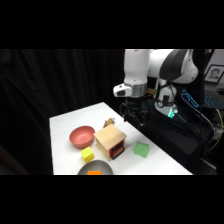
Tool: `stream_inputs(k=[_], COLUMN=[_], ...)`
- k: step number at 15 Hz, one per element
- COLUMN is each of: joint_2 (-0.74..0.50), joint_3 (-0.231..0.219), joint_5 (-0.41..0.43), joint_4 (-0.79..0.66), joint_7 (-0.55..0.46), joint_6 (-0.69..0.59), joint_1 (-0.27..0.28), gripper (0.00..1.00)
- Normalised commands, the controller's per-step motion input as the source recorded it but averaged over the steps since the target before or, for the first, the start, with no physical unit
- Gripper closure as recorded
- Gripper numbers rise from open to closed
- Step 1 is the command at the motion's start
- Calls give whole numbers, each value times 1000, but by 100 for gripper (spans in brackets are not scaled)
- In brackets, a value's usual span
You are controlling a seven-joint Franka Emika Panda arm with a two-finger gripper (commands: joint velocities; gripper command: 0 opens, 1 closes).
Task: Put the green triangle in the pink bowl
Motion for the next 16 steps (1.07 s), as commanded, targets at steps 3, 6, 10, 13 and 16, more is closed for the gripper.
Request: stream_inputs(k=[3, 6, 10, 13, 16], joint_2=[-139, -84, -23, 133, 191], joint_3=[46, 56, 83, 65, 58], joint_5=[111, 122, 53, -71, -179], joint_4=[-311, -273, -243, -113, -37], joint_7=[-194, -170, -61, 46, 143], joint_6=[376, 346, 358, 355, 346], joint_1=[65, 71, 67, 16, -15], gripper=[0, 0, 0, 0, 0])
